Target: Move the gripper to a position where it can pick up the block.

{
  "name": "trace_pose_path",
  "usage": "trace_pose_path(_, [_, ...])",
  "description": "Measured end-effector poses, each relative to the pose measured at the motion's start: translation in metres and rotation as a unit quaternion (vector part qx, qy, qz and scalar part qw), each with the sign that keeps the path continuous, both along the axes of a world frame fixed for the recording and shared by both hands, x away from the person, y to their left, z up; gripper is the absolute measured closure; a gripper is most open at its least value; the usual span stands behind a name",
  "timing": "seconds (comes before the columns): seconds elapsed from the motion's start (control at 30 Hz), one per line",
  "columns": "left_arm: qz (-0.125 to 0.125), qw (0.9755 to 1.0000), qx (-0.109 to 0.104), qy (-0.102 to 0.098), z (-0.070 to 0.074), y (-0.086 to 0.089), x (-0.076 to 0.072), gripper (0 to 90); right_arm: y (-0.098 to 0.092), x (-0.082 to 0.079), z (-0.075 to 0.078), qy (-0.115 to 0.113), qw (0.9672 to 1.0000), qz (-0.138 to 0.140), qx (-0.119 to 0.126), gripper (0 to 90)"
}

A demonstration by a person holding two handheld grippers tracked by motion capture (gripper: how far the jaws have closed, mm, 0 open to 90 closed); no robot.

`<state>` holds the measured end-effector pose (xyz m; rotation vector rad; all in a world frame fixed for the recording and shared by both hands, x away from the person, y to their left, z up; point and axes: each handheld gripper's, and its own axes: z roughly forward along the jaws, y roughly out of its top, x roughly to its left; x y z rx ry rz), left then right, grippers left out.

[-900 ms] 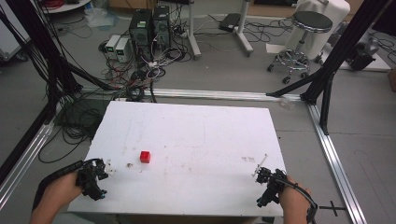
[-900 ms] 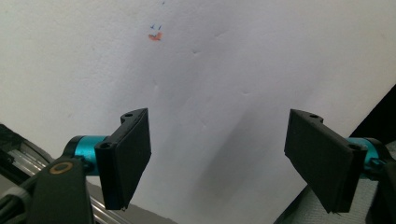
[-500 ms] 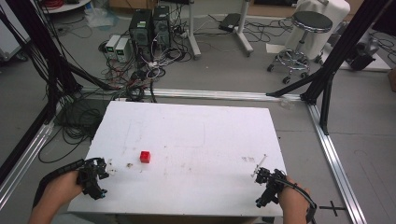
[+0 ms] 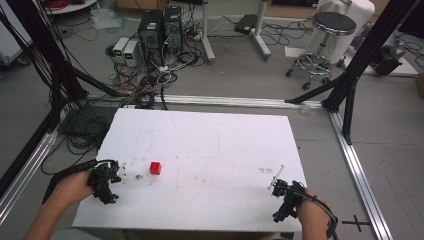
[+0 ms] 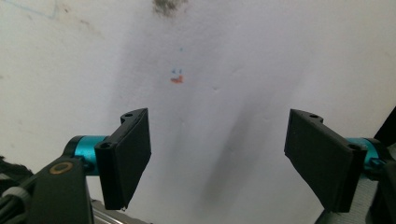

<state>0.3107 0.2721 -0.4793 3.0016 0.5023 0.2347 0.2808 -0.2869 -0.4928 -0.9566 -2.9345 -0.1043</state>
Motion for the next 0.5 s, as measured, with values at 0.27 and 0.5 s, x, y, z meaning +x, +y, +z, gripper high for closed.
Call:
trace_pose_path(0.27, [-0.022, 0.9997, -0.003, 0.001, 0.009, -0.011, 0.019, 23.1, 0.002, 0.000, 0.000, 0.000, 1.0000, 0.004, 0.005, 6.0])
trace_pose_path(0.5, [-0.037, 0.9993, -0.004, 0.004, 0.013, -0.018, 0.030, 23.1, 0.001, 0.000, 0.000, 0.001, 1.0000, 0.003, 0.005, 6.0])
